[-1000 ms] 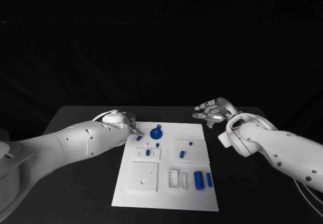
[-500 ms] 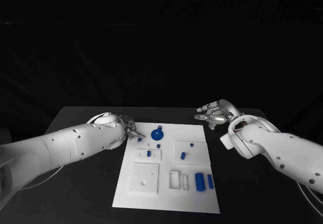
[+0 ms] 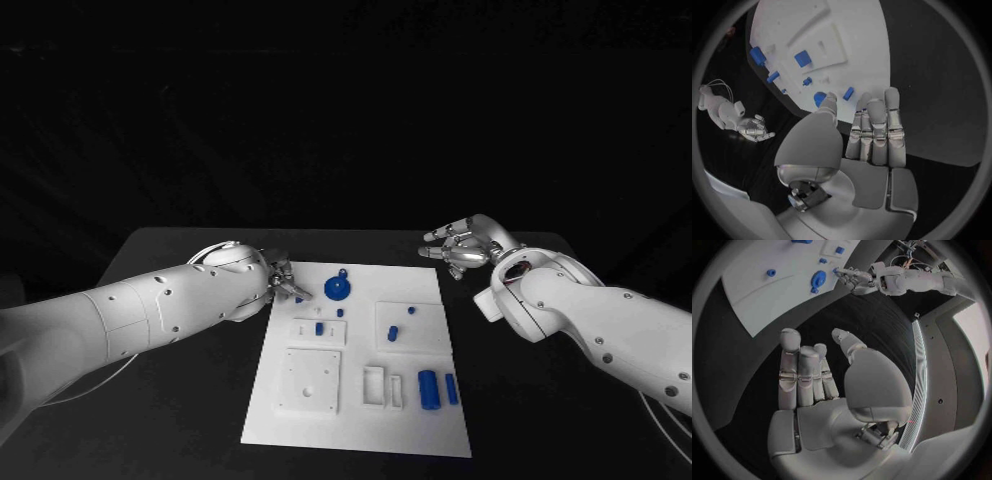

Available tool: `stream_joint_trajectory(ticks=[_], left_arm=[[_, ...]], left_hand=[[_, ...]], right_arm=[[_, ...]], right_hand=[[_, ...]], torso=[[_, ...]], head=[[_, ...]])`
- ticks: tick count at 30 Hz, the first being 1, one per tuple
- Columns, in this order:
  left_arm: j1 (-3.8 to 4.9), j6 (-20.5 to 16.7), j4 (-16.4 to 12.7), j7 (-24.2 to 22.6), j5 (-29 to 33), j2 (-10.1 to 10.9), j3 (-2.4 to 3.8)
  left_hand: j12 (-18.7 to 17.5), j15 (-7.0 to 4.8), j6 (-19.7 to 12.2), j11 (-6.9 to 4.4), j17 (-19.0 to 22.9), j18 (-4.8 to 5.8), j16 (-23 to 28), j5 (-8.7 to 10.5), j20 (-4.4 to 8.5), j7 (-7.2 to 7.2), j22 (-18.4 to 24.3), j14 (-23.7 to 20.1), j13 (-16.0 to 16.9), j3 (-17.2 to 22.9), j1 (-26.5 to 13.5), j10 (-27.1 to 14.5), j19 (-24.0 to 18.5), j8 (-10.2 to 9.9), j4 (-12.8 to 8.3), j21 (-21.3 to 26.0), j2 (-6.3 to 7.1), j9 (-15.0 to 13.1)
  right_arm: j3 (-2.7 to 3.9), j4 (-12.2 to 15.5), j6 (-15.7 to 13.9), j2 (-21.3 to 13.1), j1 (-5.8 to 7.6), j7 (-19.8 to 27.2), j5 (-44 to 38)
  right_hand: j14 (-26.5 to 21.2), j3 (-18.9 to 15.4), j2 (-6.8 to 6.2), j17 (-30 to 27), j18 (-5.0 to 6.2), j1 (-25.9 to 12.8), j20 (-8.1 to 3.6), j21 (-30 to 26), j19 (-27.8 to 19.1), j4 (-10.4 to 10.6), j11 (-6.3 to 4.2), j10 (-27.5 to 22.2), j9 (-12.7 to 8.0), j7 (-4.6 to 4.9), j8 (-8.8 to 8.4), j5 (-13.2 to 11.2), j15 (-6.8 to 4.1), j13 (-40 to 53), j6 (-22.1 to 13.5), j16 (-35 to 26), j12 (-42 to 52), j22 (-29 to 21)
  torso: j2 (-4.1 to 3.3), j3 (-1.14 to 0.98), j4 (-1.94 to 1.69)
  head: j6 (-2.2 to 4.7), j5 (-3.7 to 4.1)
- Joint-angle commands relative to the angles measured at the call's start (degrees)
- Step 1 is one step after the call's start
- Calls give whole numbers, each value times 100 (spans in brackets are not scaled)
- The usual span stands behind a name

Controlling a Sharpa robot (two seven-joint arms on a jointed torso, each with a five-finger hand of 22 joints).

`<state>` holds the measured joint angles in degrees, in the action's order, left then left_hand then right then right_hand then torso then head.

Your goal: Assemble the parts on the task board

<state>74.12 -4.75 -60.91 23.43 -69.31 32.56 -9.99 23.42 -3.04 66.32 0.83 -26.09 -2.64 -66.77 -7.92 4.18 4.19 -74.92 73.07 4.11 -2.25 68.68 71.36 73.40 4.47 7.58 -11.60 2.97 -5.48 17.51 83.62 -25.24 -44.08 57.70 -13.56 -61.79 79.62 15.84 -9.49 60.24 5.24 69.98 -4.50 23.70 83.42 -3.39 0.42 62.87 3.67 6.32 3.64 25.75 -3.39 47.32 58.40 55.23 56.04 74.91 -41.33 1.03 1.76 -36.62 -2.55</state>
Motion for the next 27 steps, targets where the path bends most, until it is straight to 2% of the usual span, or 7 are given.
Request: stream_joint_trajectory(ticks=[1,9,20,22,24,27], left_arm=[[-11,391,-15,129,-212,-33,-7],[-13,463,42,174,-318,-100,-11],[-18,628,117,134,-337,-198,-23],[-19,643,132,111,-335,-208,-25],[-21,652,144,81,-310,-215,-26],[-22,663,154,23,-255,-222,-27]], left_hand=[[-32,-4,87,-12,-3,3,-1,-34,4,-9,-111,-2,0,-33,76,56,24,-13,-103,14,-125,8],[-70,-13,124,-28,0,9,-4,-60,13,-34,-111,0,-4,-167,391,76,23,-32,-268,2,-495,48],[-114,-37,296,-68,-7,18,-19,-103,25,-109,-114,8,-12,-215,642,185,16,-41,-390,-15,-708,23],[-154,-52,337,-82,-7,22,-22,-197,31,-131,-115,12,-20,-167,750,233,14,-55,-435,-19,-776,4],[-208,-63,366,-94,-8,27,-26,-424,38,-147,-116,15,-26,-134,843,277,12,-59,-477,-25,-803,-11],[-376,-79,417,-110,-9,38,-35,-581,51,-171,-119,24,-31,-79,980,410,4,-63,-536,-44,-863,-48]], right_arm=[[3,9,80,0,-5,13,2],[3,9,82,1,-7,12,3],[3,0,88,13,-17,13,3],[3,-1,89,15,-19,13,3],[3,-2,90,17,-21,14,4],[3,-3,91,19,-23,13,4]], right_hand=[[-56,25,-15,-3,67,-49,8,-17,-39,17,-4,-45,-6,19,-7,35,1,-8,-1,2,25,250],[-56,25,-15,-3,67,-49,8,-17,-39,17,-4,-45,-6,19,-7,35,1,-8,-1,2,25,250],[-56,25,-15,-3,67,-49,8,-17,-39,17,-4,-45,-6,19,-7,35,1,-8,-1,2,25,250],[-56,25,-15,-3,67,-49,8,-17,-39,17,-4,-45,-6,19,-7,35,1,-8,-1,2,25,250],[-56,25,-15,-3,67,-49,8,-17,-39,17,-4,-45,-6,19,-7,35,1,-8,-1,2,25,250],[-56,25,-15,-3,67,-49,8,-17,-39,17,-4,-45,-6,19,-7,35,1,-8,-1,2,25,250]], torso=[[-2,-5,5],[-5,-4,6],[-3,-4,1],[-3,-2,0],[-2,-3,2],[-2,-2,1]], head=[[-5,0],[-9,15],[-25,26],[-28,27],[-30,26],[-31,26]])
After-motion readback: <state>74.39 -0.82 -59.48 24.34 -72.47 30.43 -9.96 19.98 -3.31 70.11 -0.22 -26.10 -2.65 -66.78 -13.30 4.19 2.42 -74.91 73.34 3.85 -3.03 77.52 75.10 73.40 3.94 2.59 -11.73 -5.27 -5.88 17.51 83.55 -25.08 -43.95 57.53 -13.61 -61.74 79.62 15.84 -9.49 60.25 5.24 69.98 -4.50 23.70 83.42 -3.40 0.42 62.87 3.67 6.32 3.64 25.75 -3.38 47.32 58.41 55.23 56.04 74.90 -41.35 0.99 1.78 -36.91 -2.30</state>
